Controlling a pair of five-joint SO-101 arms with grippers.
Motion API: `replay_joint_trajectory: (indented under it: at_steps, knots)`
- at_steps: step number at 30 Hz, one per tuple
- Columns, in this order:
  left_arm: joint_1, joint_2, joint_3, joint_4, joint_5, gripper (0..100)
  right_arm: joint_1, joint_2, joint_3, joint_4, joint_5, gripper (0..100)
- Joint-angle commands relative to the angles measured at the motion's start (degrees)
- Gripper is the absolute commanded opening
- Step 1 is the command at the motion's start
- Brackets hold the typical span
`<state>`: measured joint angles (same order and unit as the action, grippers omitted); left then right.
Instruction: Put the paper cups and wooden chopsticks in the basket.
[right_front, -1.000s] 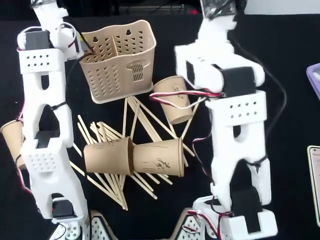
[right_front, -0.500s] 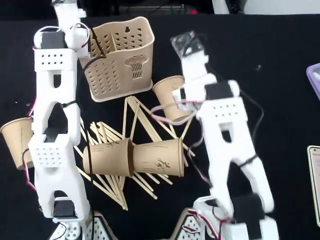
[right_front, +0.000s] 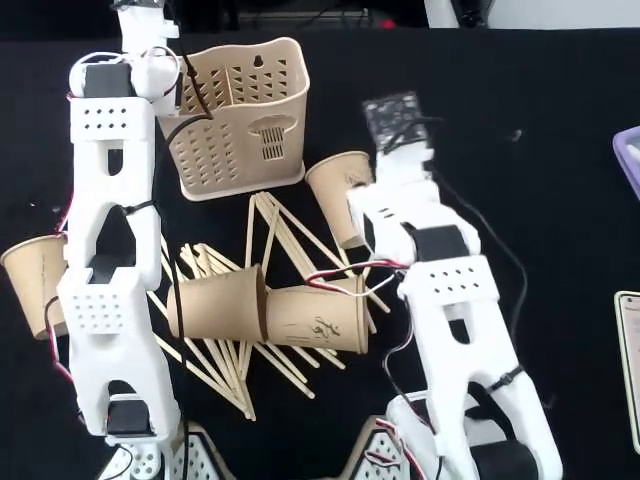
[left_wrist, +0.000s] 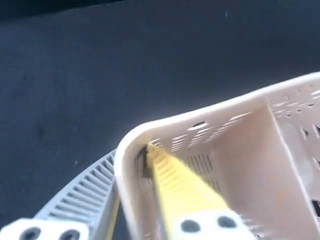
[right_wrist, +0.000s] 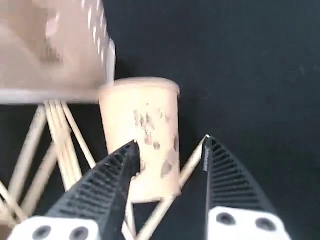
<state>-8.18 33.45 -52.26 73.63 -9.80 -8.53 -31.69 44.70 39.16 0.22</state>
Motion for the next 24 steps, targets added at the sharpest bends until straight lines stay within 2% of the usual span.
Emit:
replay_joint_trajectory:
  at_steps: [1,6,11,17,24]
  knots:
    - [0.1,-0.8,-2.2,-1.1,-0.3,20,-0.1,-0.7,-0.5,-2.5,-3.6,20.1]
    - [0.1,-0.8,-5.5,-0.5,-0.1,22,-0.1,0.7,-0.5,-2.9,-4.0,20.1]
    - [-0.9,-0.8,-12.2,-0.1,5.1,23,0.0,1.2,-1.6,-4.9,-6.2,20.1]
    - [-1.5,-0.4,-22.6,6.9,7.1,23,1.7,1.3,-4.4,-4.7,-13.1,20.1]
    - [-3.7,-0.3,-32.0,17.4,7.4,23,3.2,3.5,-9.3,-6.9,-14.4,20.1]
